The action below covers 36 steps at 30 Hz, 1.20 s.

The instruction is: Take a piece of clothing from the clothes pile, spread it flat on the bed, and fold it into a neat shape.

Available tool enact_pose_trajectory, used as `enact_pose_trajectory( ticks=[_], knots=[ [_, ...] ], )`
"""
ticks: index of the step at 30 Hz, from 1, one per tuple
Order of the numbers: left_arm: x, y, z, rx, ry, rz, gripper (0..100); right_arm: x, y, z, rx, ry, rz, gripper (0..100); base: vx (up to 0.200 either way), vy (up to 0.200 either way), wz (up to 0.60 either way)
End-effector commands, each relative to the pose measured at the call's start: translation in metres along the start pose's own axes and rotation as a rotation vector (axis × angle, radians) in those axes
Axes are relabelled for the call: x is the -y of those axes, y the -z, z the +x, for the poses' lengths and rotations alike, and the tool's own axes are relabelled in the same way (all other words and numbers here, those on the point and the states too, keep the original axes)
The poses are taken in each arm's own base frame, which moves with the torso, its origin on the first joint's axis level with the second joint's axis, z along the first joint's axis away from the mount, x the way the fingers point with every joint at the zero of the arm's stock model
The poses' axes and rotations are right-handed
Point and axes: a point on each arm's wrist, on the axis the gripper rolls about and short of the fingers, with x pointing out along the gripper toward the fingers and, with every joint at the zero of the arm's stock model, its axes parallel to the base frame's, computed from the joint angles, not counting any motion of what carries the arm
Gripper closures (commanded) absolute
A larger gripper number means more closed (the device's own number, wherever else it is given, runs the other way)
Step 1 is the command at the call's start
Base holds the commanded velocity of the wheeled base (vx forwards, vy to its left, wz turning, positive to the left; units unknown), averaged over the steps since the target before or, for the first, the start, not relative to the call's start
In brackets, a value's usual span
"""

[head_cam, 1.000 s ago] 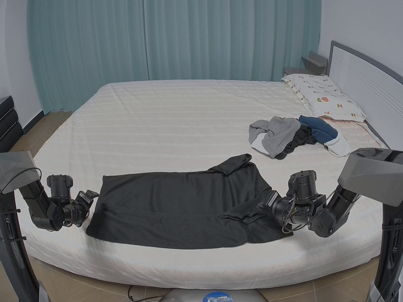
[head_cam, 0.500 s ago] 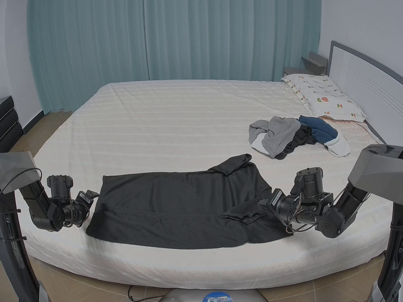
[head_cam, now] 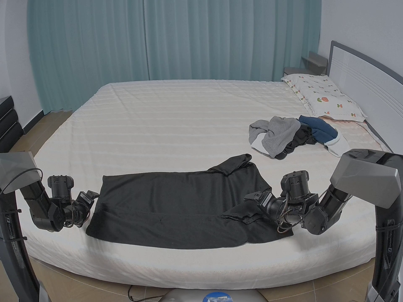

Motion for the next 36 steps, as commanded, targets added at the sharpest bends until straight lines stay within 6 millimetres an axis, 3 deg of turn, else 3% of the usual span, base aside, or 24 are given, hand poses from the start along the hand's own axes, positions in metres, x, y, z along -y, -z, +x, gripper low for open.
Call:
enact_pose_trajectory(
  ticks=[1,8,12,17,24,36],
  knots=[
    [0.000,0.001,0.000,-0.001,-0.001,0.000,0,0.003,0.000,0.009,-0.010,0.014,0.005,0,0.000,0.000,0.00],
    [-0.001,0.002,0.001,-0.002,-0.006,0.009,0,0.003,0.001,0.009,-0.001,0.019,0.004,0,0.000,0.000,0.00],
    [-0.001,0.002,0.001,-0.002,-0.006,0.012,0,-0.007,-0.004,-0.004,0.019,0.001,0.003,0,0.000,0.000,0.00],
    [-0.001,0.002,0.001,-0.002,-0.006,0.012,0,-0.005,0.001,-0.012,0.003,0.015,0.019,0,0.000,0.000,0.00],
    [-0.001,0.002,0.001,-0.003,-0.007,0.012,0,0.000,0.015,-0.003,-0.025,0.041,0.006,0,0.000,0.000,0.00],
    [-0.001,0.002,0.001,-0.003,-0.007,0.012,0,-0.001,0.013,0.020,0.032,0.087,-0.003,0,0.000,0.000,0.00]
  ],
)
